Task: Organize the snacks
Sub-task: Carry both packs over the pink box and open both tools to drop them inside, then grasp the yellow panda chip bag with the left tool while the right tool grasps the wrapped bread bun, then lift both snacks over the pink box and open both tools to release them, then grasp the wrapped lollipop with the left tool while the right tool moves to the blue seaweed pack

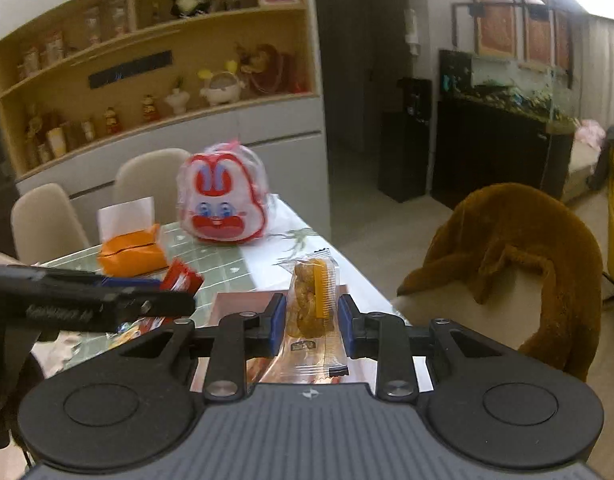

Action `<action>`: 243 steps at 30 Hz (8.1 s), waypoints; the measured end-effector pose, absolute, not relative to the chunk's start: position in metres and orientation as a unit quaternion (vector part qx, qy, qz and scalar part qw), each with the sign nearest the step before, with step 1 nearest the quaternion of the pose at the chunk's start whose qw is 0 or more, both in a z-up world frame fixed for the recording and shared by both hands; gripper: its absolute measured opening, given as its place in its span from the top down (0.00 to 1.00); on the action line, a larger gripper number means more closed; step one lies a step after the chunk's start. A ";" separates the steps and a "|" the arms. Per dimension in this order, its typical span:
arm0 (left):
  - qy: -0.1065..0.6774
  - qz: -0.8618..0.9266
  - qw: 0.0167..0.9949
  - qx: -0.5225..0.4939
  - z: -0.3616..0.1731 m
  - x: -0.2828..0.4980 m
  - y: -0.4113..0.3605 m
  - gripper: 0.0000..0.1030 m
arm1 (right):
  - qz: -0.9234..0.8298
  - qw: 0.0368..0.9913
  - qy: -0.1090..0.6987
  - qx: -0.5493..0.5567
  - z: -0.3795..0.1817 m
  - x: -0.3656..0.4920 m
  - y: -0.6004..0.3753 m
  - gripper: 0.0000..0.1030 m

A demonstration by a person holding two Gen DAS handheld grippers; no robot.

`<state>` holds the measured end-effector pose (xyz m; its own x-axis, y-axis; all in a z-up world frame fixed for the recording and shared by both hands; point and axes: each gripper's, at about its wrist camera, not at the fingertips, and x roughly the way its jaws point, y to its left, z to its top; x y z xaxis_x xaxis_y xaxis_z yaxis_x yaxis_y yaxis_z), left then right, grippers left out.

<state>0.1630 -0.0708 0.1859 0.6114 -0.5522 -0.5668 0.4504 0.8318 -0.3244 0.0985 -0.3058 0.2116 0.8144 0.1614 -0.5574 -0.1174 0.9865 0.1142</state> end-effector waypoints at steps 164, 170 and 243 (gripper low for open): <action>0.488 -0.167 0.855 0.049 0.025 0.019 -0.037 0.33 | 0.046 0.883 0.467 0.011 0.017 0.027 -0.228 0.07; 0.487 -0.168 0.856 0.042 0.025 0.019 -0.036 0.33 | 0.036 0.882 0.468 0.039 0.021 0.045 -0.238 0.08; 0.479 -0.105 0.872 -0.009 0.025 0.212 0.128 0.81 | 0.197 0.865 0.460 -0.023 0.109 0.148 -0.107 0.33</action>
<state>0.2124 0.1279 0.0252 0.5195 -0.1929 -0.8324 0.1748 0.9776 -0.1174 0.1485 -0.1069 0.1090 0.4985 0.3197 -0.8057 -0.3624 0.9212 0.1413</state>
